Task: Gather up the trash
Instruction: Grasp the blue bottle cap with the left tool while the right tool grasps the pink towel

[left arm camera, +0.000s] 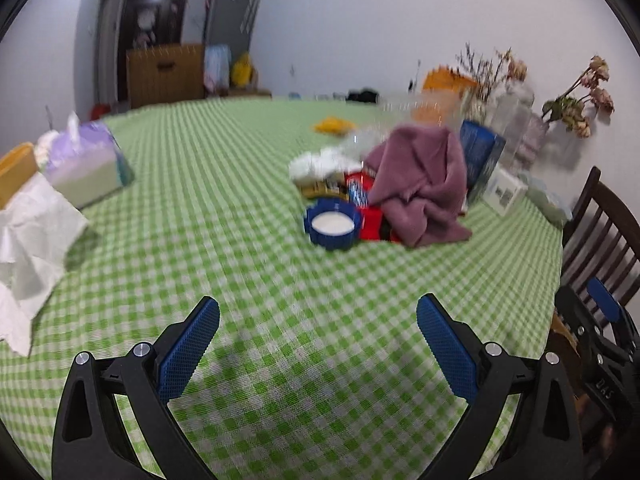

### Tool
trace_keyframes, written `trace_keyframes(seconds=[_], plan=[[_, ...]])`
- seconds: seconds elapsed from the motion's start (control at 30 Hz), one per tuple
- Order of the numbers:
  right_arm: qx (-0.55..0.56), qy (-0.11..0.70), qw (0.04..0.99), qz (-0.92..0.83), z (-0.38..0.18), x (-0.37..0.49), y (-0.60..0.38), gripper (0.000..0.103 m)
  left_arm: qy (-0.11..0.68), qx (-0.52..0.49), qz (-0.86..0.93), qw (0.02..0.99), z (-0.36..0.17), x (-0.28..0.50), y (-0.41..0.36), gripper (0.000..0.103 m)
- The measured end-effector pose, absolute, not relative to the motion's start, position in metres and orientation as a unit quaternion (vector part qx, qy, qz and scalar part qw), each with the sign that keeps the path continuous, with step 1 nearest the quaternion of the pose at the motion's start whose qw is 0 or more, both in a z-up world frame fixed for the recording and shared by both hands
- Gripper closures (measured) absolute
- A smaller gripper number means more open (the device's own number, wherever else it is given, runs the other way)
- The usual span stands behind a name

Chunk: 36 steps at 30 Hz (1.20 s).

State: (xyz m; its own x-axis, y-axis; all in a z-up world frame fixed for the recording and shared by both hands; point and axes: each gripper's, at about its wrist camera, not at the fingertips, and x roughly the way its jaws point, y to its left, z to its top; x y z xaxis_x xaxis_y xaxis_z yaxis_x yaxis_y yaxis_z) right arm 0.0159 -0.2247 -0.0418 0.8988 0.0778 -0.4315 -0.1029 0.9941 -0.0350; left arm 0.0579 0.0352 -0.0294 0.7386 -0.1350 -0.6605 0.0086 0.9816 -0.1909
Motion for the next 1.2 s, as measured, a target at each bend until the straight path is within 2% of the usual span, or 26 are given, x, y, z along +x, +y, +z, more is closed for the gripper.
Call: trace_keyframes(seconds=[0.2, 0.23, 0.3, 0.33, 0.37, 0.43, 0.73, 0.8, 0.83, 0.9, 0.93, 1.0, 1.07, 1.13, 1.2], plan=[[-0.005, 0.263, 0.960, 0.095, -0.042, 0.064, -0.215, 0.007, 0.393, -0.091, -0.049, 0.914, -0.035, 0.086, 0.036, 0.009], [-0.004, 0.270, 0.958, 0.100, -0.042, 0.072, -0.211, 0.007, 0.397, -0.097, -0.056, 0.911, -0.034, 0.091, 0.036, 0.013], [-0.001, 0.283, 0.953, 0.110, -0.044, 0.088, -0.206, 0.008, 0.406, -0.101, -0.065, 0.906, -0.034, 0.104, 0.035, 0.015], [0.002, 0.292, 0.950, 0.115, -0.044, 0.098, -0.204, 0.011, 0.413, -0.101, -0.071, 0.902, -0.035, 0.112, 0.032, 0.016], [0.005, 0.297, 0.947, 0.121, -0.044, 0.105, -0.203, 0.021, 0.420, -0.098, -0.073, 0.899, -0.036, 0.121, 0.030, 0.018], [0.012, 0.308, 0.942, 0.133, -0.043, 0.119, -0.201, 0.029, 0.429, -0.101, -0.070, 0.895, -0.038, 0.135, 0.028, 0.023], [0.002, 0.315, 0.935, 0.165, -0.034, 0.155, -0.198, 0.029, 0.455, -0.119, -0.056, 0.881, -0.051, 0.184, 0.028, 0.023], [0.001, 0.316, 0.934, 0.168, -0.034, 0.162, -0.196, 0.029, 0.454, -0.111, -0.063, 0.882, -0.051, 0.188, 0.024, 0.026], [0.001, 0.319, 0.932, 0.170, -0.034, 0.167, -0.194, 0.029, 0.457, -0.107, -0.067, 0.881, -0.053, 0.190, 0.022, 0.031], [0.004, 0.325, 0.930, 0.175, -0.036, 0.175, -0.190, 0.037, 0.456, -0.100, -0.067, 0.882, -0.052, 0.192, 0.021, 0.046], [0.008, 0.329, 0.927, 0.182, -0.037, 0.178, -0.188, 0.044, 0.456, -0.098, -0.069, 0.882, -0.052, 0.193, 0.020, 0.050], [0.008, 0.334, 0.923, 0.188, -0.039, 0.184, -0.183, 0.058, 0.452, -0.109, -0.072, 0.883, -0.048, 0.194, 0.022, 0.050], [0.002, 0.344, 0.919, 0.192, -0.041, 0.189, -0.177, 0.080, 0.439, -0.120, -0.079, 0.887, -0.040, 0.188, 0.027, 0.051], [0.000, 0.346, 0.918, 0.192, -0.040, 0.189, -0.175, 0.087, 0.427, -0.129, -0.087, 0.891, -0.029, 0.184, 0.032, 0.051], [-0.003, 0.332, 0.923, 0.194, -0.030, 0.184, -0.176, 0.089, 0.414, -0.130, -0.092, 0.896, -0.019, 0.180, 0.034, 0.051]])
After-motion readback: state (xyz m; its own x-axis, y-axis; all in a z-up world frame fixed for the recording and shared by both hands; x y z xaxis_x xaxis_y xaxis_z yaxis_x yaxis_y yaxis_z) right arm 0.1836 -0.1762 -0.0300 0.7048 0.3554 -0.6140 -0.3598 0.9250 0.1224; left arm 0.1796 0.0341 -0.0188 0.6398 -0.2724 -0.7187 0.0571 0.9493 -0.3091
